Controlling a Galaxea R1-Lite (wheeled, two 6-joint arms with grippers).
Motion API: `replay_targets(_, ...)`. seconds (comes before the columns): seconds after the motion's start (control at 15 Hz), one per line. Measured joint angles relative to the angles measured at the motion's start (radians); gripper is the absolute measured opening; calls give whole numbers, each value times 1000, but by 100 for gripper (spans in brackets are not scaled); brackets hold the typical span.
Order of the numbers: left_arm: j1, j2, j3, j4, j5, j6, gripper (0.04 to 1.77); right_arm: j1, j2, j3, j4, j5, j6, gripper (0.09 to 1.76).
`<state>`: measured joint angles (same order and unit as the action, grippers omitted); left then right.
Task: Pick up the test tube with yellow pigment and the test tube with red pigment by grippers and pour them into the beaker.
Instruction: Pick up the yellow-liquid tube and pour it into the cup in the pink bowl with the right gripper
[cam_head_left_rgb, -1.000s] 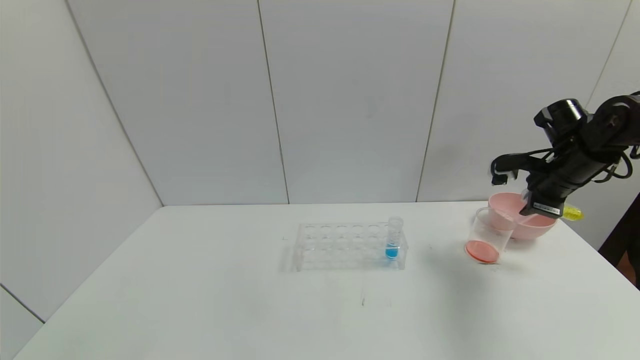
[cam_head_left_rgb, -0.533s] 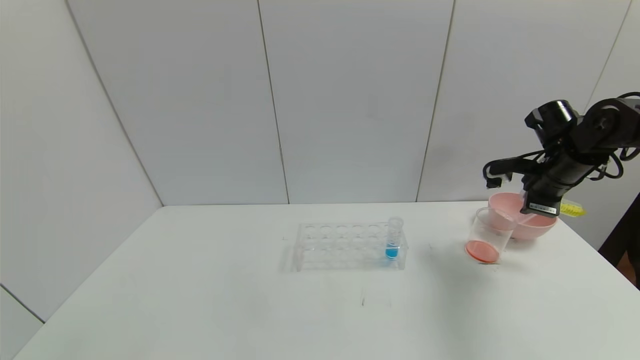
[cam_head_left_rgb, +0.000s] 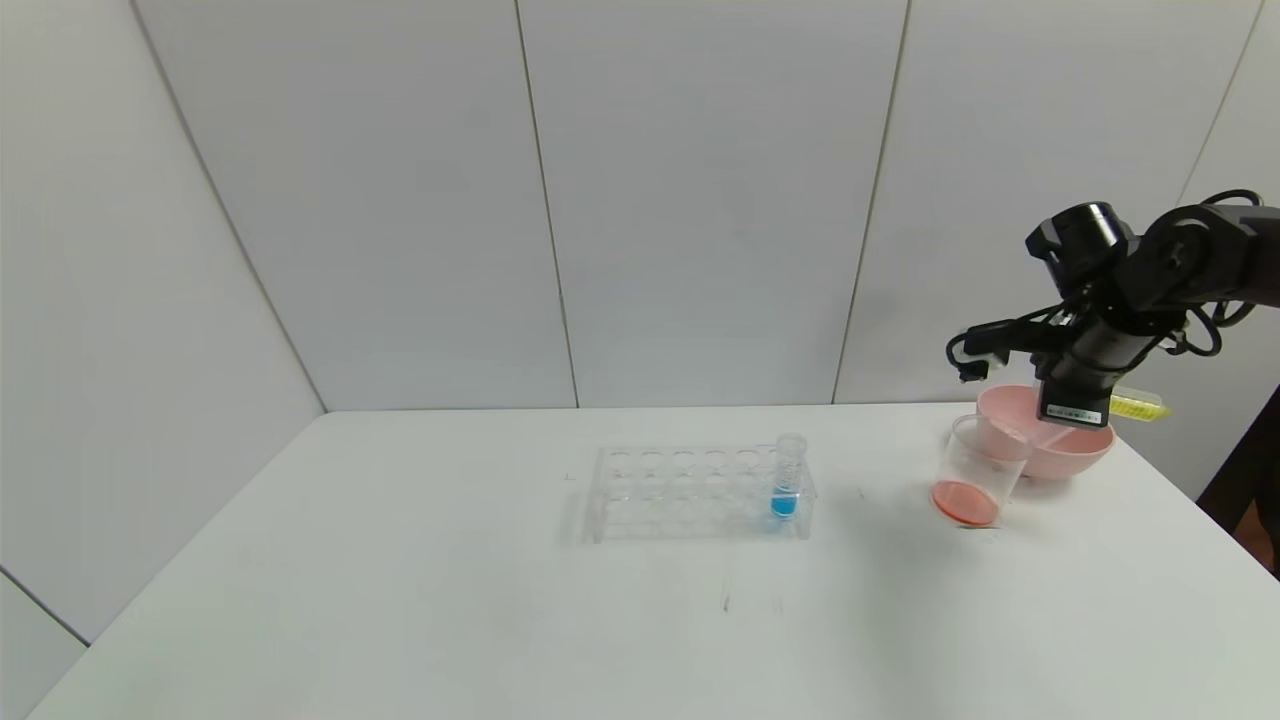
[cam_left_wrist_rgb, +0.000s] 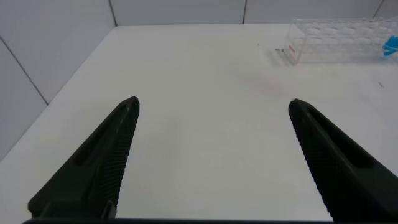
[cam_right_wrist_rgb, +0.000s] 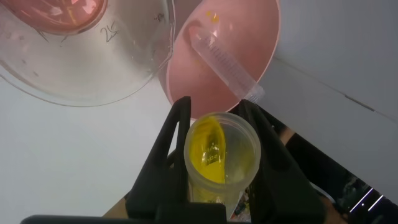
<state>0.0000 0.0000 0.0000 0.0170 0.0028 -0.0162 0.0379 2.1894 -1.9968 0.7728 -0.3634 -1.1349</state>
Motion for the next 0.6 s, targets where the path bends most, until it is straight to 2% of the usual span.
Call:
replay_targets(0.27,0,0,0,0,0,0,172,16,16,0,-14,-26,-14,59)
replay_targets(0.47,0,0,0,0,0,0,172,36,25,-1,-22,-105,-34,59)
replay_targets(0.6,0,0,0,0,0,0,172,47,28,-1,-16,-111,-35,59)
